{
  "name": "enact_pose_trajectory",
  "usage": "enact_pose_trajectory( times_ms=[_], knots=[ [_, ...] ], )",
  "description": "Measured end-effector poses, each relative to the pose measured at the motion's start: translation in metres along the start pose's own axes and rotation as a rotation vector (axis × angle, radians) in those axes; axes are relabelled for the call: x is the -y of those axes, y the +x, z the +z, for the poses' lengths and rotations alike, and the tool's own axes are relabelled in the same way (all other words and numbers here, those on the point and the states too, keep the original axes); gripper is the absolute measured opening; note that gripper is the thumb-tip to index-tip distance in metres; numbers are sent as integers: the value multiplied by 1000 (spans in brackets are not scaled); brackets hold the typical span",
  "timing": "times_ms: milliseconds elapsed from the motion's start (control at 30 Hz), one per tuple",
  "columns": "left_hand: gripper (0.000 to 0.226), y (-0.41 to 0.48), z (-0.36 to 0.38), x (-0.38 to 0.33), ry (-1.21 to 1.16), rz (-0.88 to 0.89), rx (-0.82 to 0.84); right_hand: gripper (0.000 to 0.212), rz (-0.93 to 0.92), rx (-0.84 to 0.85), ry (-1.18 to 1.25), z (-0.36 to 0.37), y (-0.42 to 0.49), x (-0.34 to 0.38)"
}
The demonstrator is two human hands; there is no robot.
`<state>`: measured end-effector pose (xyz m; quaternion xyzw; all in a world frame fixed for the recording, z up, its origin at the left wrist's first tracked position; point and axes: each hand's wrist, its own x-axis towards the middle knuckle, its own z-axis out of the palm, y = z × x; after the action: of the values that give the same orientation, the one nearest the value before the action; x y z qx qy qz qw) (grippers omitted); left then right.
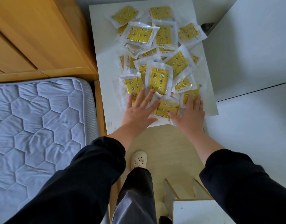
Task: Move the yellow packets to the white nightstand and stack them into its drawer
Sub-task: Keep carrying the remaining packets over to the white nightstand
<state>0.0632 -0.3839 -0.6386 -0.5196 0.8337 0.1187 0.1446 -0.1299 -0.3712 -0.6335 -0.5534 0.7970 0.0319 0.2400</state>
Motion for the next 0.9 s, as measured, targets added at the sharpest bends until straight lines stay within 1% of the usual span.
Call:
enact_pose_trajectory(
  times_ms=[167,367,633,900],
  knots=[
    [69,11,-4,10,-19,-47,-12,103,-31,-49,51,0,14,12],
    [69,25,-10,20,-18,-67,-37,100,-40,-53,39,-3,30,25],
    [69,18,-13,16,-17,-59,-52,96,-67,-89,81,-1,15,21],
    [69,8,-22,3,-20,-81,-64,85,-153,-131,71,-8,2,18]
  ],
)
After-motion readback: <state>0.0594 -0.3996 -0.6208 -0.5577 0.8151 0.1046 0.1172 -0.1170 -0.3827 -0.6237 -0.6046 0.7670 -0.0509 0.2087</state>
